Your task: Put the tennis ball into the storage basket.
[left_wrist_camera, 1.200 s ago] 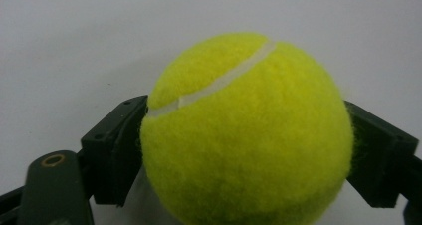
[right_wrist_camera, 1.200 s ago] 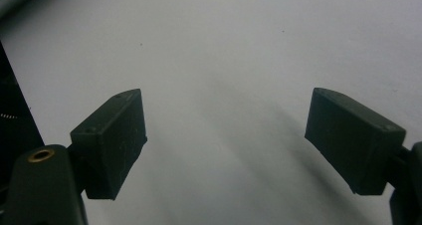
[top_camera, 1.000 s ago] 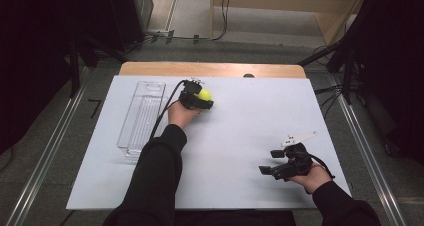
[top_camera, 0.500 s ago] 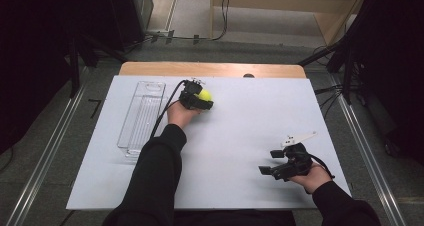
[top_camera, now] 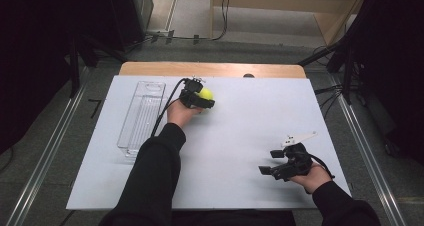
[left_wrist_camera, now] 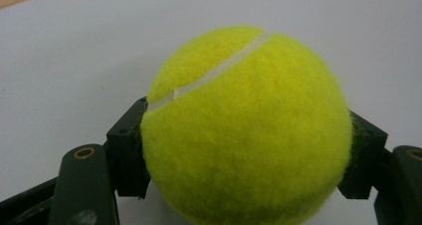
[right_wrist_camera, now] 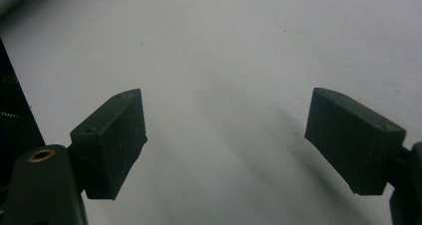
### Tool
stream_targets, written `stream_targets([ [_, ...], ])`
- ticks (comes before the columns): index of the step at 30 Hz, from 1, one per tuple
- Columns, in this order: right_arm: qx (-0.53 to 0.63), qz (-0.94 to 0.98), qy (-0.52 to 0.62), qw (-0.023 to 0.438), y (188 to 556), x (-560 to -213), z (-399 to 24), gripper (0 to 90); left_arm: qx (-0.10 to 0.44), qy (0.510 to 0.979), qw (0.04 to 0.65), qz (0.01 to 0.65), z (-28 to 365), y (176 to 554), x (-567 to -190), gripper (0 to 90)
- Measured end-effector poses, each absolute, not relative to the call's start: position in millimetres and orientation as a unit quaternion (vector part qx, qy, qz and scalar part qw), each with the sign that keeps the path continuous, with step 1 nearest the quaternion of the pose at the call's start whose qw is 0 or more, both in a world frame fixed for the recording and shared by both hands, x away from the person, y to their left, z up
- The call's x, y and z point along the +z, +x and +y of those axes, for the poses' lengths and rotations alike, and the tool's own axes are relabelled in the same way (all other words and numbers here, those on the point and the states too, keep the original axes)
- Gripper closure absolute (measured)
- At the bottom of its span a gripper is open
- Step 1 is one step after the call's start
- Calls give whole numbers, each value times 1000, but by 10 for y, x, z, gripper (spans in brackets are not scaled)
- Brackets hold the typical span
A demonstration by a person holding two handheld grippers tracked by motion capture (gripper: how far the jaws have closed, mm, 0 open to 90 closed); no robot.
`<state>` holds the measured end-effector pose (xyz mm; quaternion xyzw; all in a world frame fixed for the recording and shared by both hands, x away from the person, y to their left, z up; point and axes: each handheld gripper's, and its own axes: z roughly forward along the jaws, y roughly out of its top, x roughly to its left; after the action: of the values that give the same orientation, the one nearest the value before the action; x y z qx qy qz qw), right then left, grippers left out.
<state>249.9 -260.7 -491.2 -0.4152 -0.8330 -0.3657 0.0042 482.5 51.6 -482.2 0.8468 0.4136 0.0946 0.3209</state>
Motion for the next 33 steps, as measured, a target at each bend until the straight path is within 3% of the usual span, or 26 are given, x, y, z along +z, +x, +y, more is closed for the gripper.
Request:
stream_targets([
  [33,-364,-833,-418,5,2509,-4921,-2619,142,31,867,334,369,587,4424,-4403,269],
])
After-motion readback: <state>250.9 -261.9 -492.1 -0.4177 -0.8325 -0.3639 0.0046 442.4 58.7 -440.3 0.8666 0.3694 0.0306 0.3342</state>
